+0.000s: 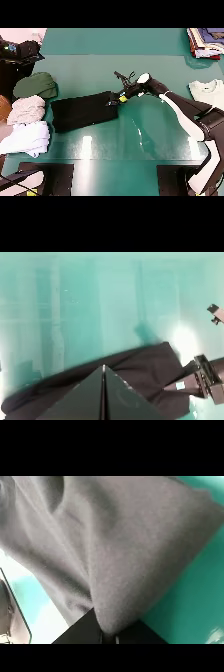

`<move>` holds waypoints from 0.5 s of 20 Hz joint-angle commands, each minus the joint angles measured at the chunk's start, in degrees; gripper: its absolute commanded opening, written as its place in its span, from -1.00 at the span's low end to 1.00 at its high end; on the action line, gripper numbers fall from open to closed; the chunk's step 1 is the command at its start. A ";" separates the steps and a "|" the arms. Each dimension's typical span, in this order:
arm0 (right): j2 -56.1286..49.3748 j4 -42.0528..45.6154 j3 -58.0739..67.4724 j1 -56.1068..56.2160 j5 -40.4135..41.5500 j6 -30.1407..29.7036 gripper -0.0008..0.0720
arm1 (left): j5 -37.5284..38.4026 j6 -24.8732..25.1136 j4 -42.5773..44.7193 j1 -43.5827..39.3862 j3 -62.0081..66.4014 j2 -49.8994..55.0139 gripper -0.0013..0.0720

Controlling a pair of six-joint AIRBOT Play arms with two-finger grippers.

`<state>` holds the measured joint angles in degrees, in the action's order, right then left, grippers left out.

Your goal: Fold the shirts.

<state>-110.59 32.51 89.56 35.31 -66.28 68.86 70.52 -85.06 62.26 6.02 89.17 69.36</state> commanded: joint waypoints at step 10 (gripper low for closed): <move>21.03 11.06 -3.61 -38.10 2.93 0.61 -0.92 | -10.38 -0.02 -0.96 -21.66 -5.03 0.04 -0.89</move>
<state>-94.63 42.19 87.15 8.99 -65.14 69.32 64.77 -85.03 61.34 -10.94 84.77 69.38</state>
